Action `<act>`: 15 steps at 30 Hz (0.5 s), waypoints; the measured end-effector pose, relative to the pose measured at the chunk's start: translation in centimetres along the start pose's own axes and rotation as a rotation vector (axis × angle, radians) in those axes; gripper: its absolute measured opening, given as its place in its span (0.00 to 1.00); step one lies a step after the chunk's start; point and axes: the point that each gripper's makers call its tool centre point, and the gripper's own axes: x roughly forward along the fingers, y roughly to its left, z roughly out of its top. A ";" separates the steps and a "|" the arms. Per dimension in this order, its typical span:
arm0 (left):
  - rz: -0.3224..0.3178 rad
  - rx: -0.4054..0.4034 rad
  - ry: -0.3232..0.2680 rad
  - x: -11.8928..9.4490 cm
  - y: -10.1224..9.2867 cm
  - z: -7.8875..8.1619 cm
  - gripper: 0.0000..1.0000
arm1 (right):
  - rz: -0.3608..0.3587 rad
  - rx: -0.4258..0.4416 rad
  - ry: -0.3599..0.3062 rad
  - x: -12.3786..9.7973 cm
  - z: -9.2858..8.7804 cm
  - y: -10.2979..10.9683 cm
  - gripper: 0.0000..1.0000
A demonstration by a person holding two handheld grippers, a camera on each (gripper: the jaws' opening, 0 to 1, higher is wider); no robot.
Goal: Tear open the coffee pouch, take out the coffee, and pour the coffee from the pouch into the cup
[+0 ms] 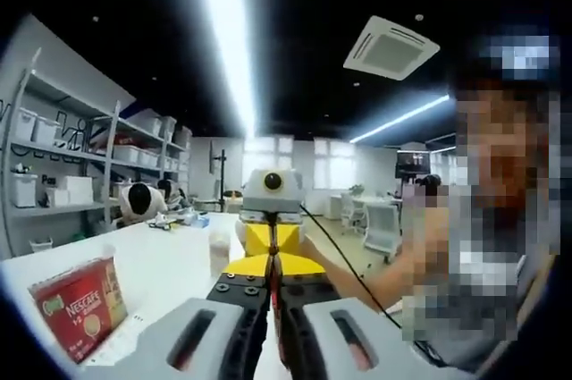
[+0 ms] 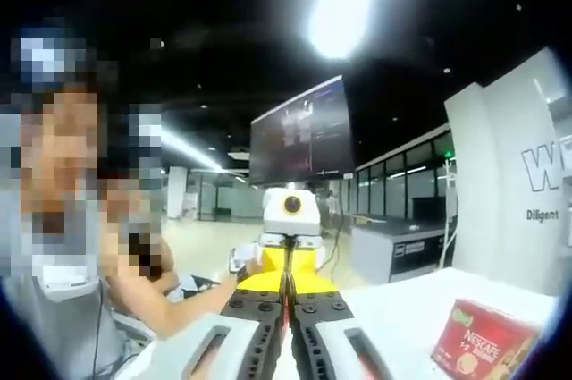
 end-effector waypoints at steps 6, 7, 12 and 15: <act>-0.009 -0.012 0.010 0.0 -0.1 0.0 0.04 | 0.018 -0.035 -0.006 0.0 0.1 0.4 0.03; -0.013 -0.014 0.012 0.0 -0.1 0.0 0.04 | 0.025 -0.058 -0.008 -0.1 0.1 0.5 0.03; -0.015 -0.020 0.021 0.0 0.0 -0.1 0.04 | 0.032 -0.100 0.003 -0.2 0.0 0.7 0.05; -0.013 -0.025 0.018 -0.1 0.1 0.0 0.04 | 0.030 -0.114 0.002 -0.2 0.0 0.6 0.06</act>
